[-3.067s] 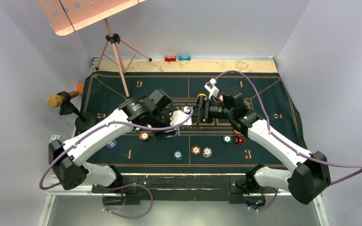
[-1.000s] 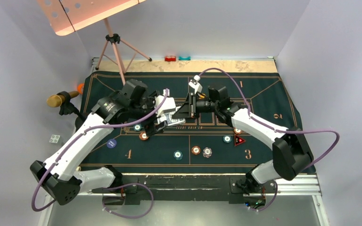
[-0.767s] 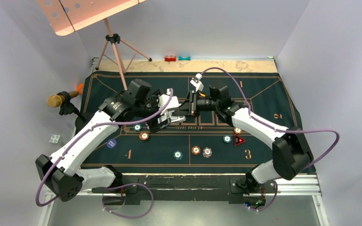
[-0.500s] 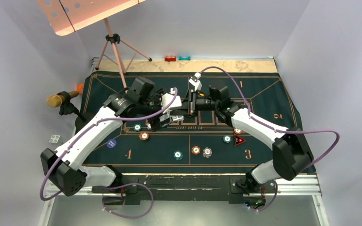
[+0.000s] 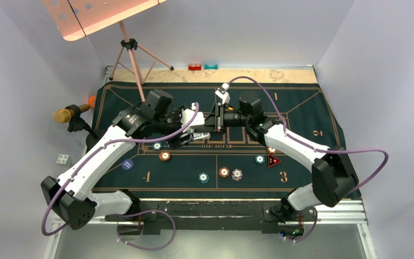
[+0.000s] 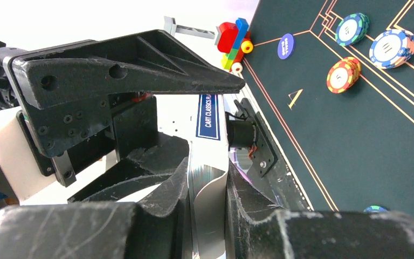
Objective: Distribute texas hold em gaming equipment
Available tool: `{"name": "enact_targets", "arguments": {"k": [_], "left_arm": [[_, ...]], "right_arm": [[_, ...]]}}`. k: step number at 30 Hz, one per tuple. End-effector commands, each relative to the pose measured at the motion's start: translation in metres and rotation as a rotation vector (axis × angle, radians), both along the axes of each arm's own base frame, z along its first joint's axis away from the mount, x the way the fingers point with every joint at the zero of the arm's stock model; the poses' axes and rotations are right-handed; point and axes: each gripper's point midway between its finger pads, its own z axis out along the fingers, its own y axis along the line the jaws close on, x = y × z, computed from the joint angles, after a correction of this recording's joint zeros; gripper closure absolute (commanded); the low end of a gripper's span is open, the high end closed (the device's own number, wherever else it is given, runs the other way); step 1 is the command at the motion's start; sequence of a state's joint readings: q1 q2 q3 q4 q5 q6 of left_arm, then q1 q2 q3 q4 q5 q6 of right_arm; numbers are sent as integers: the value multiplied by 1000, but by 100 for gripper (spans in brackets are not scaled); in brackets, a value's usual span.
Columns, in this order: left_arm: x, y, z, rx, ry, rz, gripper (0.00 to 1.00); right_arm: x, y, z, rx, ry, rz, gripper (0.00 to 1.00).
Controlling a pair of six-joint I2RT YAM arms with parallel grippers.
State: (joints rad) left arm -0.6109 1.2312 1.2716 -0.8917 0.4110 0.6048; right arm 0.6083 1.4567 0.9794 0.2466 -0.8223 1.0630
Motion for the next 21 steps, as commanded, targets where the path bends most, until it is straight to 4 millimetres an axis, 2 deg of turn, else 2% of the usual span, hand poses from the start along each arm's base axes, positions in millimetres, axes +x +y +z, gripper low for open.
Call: {"name": "enact_targets", "arguments": {"k": [1, 5, 11, 15, 17, 21], "left_arm": [[-5, -3, 7, -18, 2, -26, 39], [-4, -5, 6, -23, 14, -25, 39], [-3, -3, 2, 2, 20, -17, 19], [-5, 0, 0, 13, 19, -23, 13], [-5, 0, 0, 16, 14, -28, 12], [-9, 4, 1, 24, 10, -38, 21]], "right_arm": [[0, 2, 36, 84, -81, 14, 91], [-2, 5, 36, 98, -68, 24, 91], [-7, 15, 35, 104, -56, 42, 91], [-9, 19, 35, 106, -53, 52, 91], [-10, 19, 34, 106, -52, 53, 91], [-11, 18, 30, 95, -48, 50, 91]]}}
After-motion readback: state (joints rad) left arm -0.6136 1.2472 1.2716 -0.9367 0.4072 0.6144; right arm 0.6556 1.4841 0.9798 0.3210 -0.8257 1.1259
